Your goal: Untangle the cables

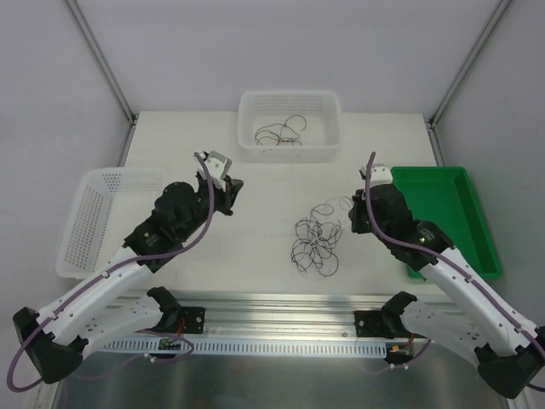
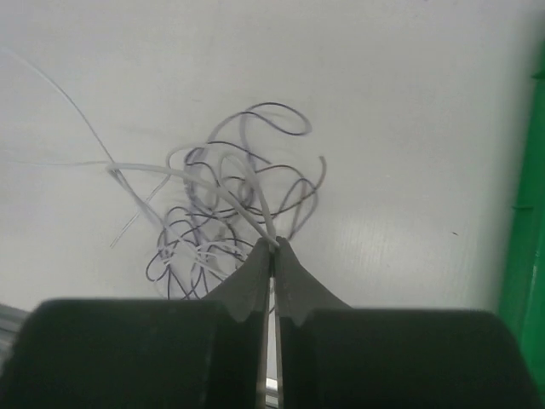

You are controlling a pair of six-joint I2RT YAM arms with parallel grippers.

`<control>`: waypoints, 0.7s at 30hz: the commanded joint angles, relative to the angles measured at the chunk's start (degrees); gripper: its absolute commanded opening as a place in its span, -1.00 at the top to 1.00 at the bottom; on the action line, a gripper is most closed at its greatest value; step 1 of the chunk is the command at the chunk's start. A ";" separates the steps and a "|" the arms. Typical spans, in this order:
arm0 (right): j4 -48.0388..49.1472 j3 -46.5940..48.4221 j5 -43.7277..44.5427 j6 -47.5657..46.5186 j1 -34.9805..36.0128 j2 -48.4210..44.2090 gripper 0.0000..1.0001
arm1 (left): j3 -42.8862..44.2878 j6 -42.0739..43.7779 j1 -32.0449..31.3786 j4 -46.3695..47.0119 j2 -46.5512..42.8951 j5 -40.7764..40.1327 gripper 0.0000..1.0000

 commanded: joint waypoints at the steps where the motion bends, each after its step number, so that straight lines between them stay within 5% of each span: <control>1: -3.19 -0.48 3.54 1.24 -3.03 -1.46 0.99 | 9.13 -1.73 0.86 -14.50 -1.84 -14.34 1.00; 16: -2.85 -4.43 0.48 2.12 -7.34 7.50 0.99 | 36.91 6.61 2.09 -29.02 2.29 -19.11 1.00; 19: -0.30 -4.61 -6.02 1.33 -7.17 8.82 0.69 | 36.92 5.57 2.09 -29.81 2.82 -15.94 1.00; 20: 0.14 -4.35 -8.21 1.16 -7.16 8.73 0.33 | 35.79 4.78 2.09 -29.90 2.91 -13.40 1.00; 21: 0.23 -4.09 -8.93 0.46 -6.73 8.47 0.17 | 34.99 4.51 2.09 -29.90 3.08 -12.34 1.00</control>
